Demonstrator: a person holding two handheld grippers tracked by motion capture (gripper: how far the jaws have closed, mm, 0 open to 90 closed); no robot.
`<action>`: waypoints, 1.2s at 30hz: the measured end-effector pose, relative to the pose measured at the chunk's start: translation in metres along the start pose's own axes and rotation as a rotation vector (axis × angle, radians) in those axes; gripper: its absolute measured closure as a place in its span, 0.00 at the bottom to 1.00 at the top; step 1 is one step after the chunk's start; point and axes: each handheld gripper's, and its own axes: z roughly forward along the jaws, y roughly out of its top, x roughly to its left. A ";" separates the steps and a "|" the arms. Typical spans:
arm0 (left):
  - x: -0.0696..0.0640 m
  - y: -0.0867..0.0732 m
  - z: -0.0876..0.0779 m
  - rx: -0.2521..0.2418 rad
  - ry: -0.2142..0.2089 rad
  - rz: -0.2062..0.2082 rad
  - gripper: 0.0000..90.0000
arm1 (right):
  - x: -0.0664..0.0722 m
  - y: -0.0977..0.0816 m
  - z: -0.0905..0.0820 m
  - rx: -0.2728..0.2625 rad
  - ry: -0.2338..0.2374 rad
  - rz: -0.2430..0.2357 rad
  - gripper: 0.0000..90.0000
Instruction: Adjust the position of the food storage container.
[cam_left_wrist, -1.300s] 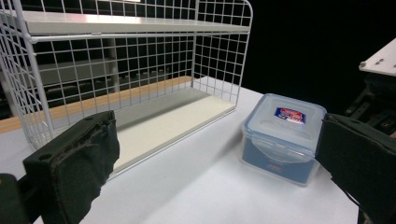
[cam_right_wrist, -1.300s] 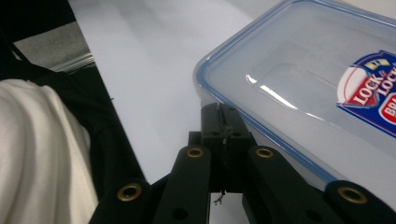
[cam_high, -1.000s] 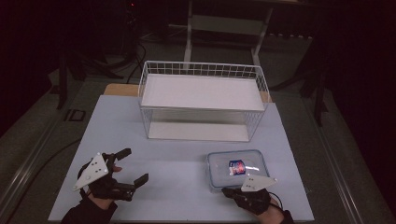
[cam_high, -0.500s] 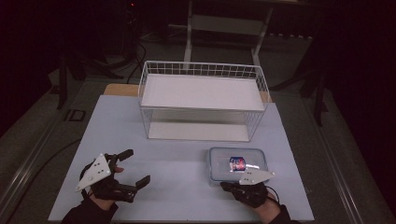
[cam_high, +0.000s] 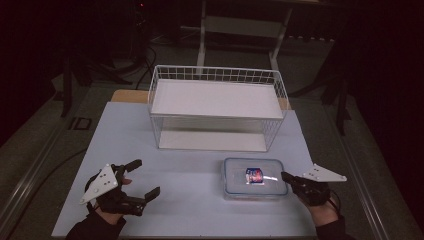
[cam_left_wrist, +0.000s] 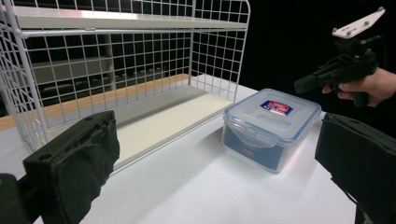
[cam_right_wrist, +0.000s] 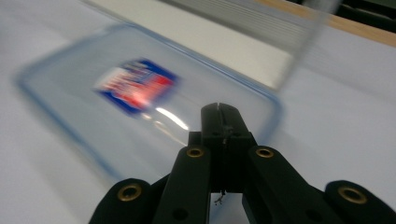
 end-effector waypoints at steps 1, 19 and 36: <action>0.000 0.000 0.000 0.000 -0.002 -0.001 0.00 | -0.008 -0.006 0.002 0.010 -0.018 0.018 1.00; 0.001 -0.001 0.003 0.011 -0.007 -0.010 0.00 | -0.008 -0.009 0.025 0.039 0.025 0.061 1.00; 0.001 -0.003 0.004 0.030 -0.017 -0.013 0.00 | 0.022 0.016 0.055 0.046 0.136 0.006 1.00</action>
